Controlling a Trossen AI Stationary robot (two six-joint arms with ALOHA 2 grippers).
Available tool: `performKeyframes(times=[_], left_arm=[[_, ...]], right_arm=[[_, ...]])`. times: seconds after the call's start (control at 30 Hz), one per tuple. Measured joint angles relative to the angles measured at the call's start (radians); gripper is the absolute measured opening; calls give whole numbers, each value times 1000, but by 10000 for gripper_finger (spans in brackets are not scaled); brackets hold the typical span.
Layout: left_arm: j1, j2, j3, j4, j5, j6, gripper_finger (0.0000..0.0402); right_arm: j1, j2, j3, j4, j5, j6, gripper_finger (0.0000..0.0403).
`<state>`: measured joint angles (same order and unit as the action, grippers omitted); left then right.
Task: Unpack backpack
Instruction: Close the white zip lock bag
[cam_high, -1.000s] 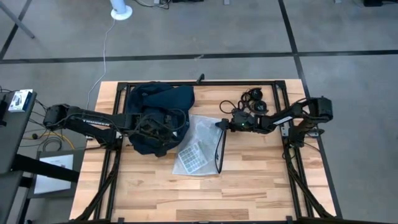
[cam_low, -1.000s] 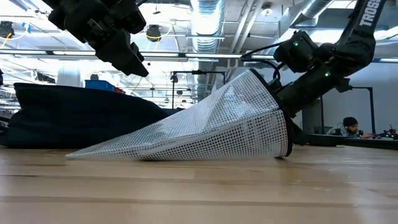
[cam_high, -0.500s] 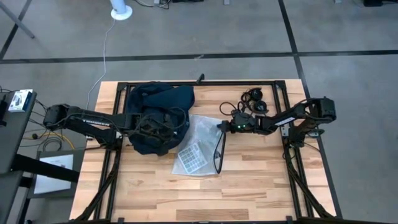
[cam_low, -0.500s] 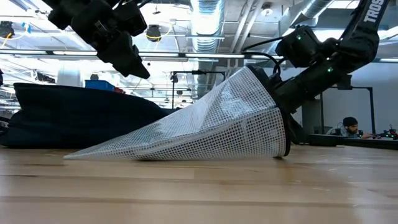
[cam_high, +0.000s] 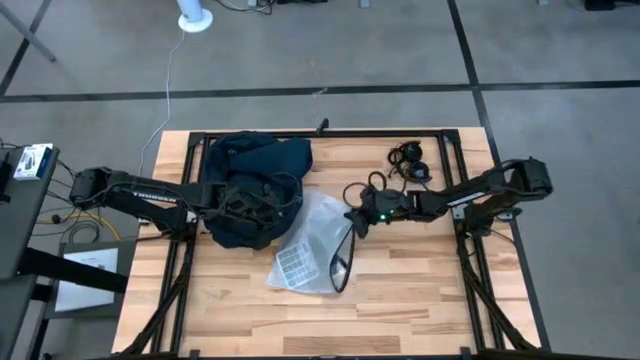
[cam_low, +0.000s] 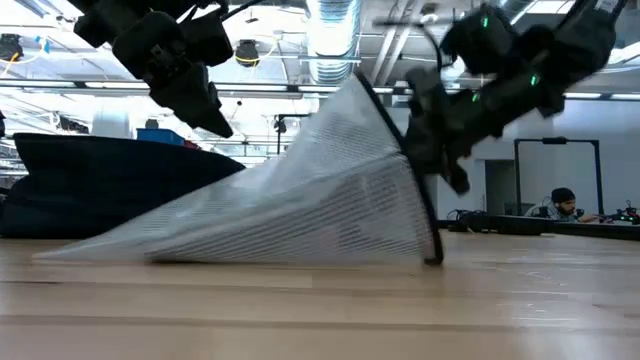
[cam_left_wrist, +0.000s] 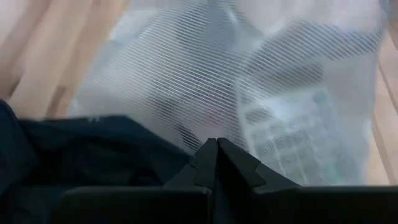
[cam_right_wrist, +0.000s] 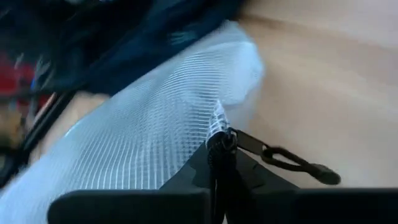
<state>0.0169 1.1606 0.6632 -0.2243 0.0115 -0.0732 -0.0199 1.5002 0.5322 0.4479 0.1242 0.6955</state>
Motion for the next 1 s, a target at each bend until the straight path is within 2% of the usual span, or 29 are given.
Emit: performKeyframes(times=[0.23, 0.37, 0.53, 0.7, 0.93, 1.0], left_arm=[[26, 0, 1, 66, -2, 20, 0], [47, 0, 1, 65, -1, 2, 0], [51, 0, 1, 70, -1, -1, 0], [50, 0, 1, 121, 1, -6, 0], [50, -4, 1, 333, 6, -62, 0], [51, -5, 14, 407, 54, -91, 0]], right_arm=[[44, -130, 277, -677, -3, -167, 0], [43, -181, 440, -934, -2, -250, 0], [17, -219, 632, -1135, -23, -344, 0], [-2, -220, 782, -1259, -50, -363, 0], [28, -214, 860, -1362, -95, -389, 0], [46, -195, 861, -1372, -96, -390, 0]])
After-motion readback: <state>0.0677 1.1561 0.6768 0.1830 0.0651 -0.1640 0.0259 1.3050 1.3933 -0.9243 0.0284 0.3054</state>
